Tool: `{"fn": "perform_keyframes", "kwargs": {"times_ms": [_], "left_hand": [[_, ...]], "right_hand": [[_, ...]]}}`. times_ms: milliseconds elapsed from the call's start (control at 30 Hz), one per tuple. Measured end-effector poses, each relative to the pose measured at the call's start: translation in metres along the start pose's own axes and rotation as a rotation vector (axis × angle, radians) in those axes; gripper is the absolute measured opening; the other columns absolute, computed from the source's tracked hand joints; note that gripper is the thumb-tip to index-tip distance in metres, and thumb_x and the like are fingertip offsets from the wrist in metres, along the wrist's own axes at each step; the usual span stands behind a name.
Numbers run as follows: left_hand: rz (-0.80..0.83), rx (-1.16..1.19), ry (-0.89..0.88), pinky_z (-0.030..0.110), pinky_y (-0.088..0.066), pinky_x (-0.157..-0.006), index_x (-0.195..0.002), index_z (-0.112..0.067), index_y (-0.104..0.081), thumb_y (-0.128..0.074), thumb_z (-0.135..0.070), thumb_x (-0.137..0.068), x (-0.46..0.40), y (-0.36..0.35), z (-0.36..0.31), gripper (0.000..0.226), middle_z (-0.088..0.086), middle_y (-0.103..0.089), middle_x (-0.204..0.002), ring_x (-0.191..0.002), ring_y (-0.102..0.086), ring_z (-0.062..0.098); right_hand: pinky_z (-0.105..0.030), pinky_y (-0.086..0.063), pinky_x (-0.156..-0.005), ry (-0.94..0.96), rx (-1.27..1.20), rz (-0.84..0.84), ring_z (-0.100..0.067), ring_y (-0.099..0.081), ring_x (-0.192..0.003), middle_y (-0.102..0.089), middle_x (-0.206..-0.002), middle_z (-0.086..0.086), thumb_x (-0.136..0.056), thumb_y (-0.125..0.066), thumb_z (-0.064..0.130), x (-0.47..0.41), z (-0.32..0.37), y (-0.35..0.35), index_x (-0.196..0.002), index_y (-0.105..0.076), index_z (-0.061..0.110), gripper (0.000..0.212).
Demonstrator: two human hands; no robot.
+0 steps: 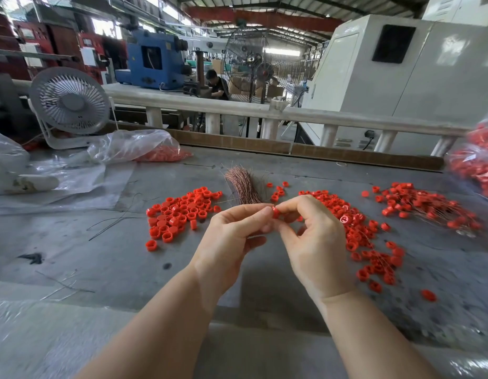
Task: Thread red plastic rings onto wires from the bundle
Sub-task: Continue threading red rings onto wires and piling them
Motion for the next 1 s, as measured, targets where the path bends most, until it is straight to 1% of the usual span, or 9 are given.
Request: {"fn": "perform_keyframes", "kwargs": {"times_ms": [167, 267, 367, 433, 533, 600, 733, 833, 1000], "left_hand": [[-0.023, -0.037, -0.02, 0.017, -0.044, -0.057, -0.082, -0.013, -0.074, -0.07, -0.019, -0.064, -0.001, 0.001, 0.001, 0.02, 0.001, -0.07, -0.072, -0.062, -0.06, 0.004], [-0.012, -0.075, -0.028, 0.016, -0.045, -0.058, -0.089, -0.013, -0.073, -0.068, -0.015, -0.072, -0.002, 0.0, 0.0, 0.018, 0.0, -0.071, -0.075, -0.065, -0.06, 0.003], [0.003, -0.09, -0.029, 0.015, -0.046, -0.058, -0.086, -0.016, -0.075, -0.066, -0.013, -0.076, -0.002, -0.002, 0.001, 0.013, -0.002, -0.07, -0.074, -0.065, -0.06, 0.003], [0.013, -0.091, -0.024, 0.015, -0.046, -0.057, -0.082, -0.019, -0.076, -0.065, -0.015, -0.078, -0.002, -0.003, 0.002, 0.012, -0.003, -0.07, -0.073, -0.066, -0.06, 0.003], [0.026, -0.084, -0.019, 0.015, -0.047, -0.058, -0.082, -0.02, -0.077, -0.069, -0.028, -0.064, -0.001, -0.005, 0.002, 0.021, -0.002, -0.071, -0.076, -0.069, -0.062, 0.005], [0.009, -0.079, -0.019, 0.015, -0.047, -0.057, -0.081, -0.02, -0.077, -0.07, -0.03, -0.06, -0.001, -0.003, 0.002, 0.024, -0.001, -0.072, -0.077, -0.069, -0.062, 0.005], [-0.026, -0.02, -0.008, 0.015, -0.048, -0.056, -0.081, -0.013, -0.075, -0.066, -0.011, -0.074, -0.003, 0.003, 0.003, 0.011, 0.003, -0.071, -0.072, -0.062, -0.061, 0.007], [-0.04, 0.052, -0.001, 0.014, -0.049, -0.054, -0.084, -0.007, -0.072, -0.057, 0.001, -0.083, -0.005, 0.004, 0.002, 0.017, 0.005, -0.071, -0.07, -0.058, -0.062, 0.006], [-0.04, 0.085, -0.003, 0.014, -0.051, -0.057, -0.092, -0.003, -0.069, -0.054, 0.003, -0.086, -0.004, 0.001, 0.001, 0.018, 0.006, -0.072, -0.074, -0.064, -0.065, 0.008]], "right_hand": [[-0.037, -0.048, -0.062, 0.038, 0.066, 0.041, -0.021, -0.056, -0.069, -0.059, -0.073, -0.004, -0.072, -0.069, -0.004, 0.001, 0.006, -0.001, -0.074, -0.062, 0.004, 0.011], [-0.04, -0.049, -0.062, 0.033, 0.079, 0.046, -0.023, -0.056, -0.069, -0.059, -0.073, -0.006, -0.072, -0.07, -0.006, 0.0, 0.005, -0.001, -0.073, -0.062, 0.003, 0.012], [-0.04, -0.049, -0.063, 0.034, 0.109, 0.052, -0.024, -0.057, -0.069, -0.06, -0.073, -0.006, -0.073, -0.07, -0.004, -0.001, 0.005, -0.001, -0.073, -0.063, 0.003, 0.01], [-0.04, -0.049, -0.064, 0.039, 0.142, 0.049, -0.025, -0.057, -0.07, -0.061, -0.074, -0.006, -0.074, -0.069, 0.0, 0.0, 0.006, 0.0, -0.074, -0.063, 0.003, 0.007], [-0.038, -0.048, -0.066, 0.052, 0.193, 0.055, -0.026, -0.059, -0.073, -0.061, -0.077, -0.006, -0.072, -0.066, 0.004, 0.001, 0.008, -0.001, -0.074, -0.063, 0.005, 0.004], [-0.038, -0.049, -0.067, 0.049, 0.18, 0.079, -0.026, -0.059, -0.075, -0.062, -0.079, -0.006, -0.072, -0.066, 0.003, 0.001, 0.008, -0.004, -0.076, -0.064, 0.005, 0.005], [-0.04, -0.051, -0.071, 0.032, 0.112, 0.139, -0.023, -0.059, -0.079, -0.063, -0.083, -0.003, -0.074, -0.068, 0.003, 0.002, 0.005, -0.012, -0.082, -0.068, 0.006, 0.01], [-0.038, -0.051, -0.073, -0.006, 0.049, 0.154, -0.021, -0.06, -0.08, -0.064, -0.085, 0.0, -0.076, -0.063, 0.008, 0.002, 0.001, -0.015, -0.084, -0.069, 0.008, 0.01], [-0.025, -0.049, -0.07, -0.032, -0.004, 0.053, -0.012, -0.058, -0.076, -0.061, -0.087, 0.004, -0.079, -0.059, 0.005, 0.0, -0.001, -0.006, -0.086, -0.069, 0.009, 0.014]]}}
Point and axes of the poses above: each hand's wrist, its own x-axis away from the middle knuckle, its own y-axis out of the back of the hand, z = x × y, the point moved 10 cm from there along -x, towards the middle knuckle
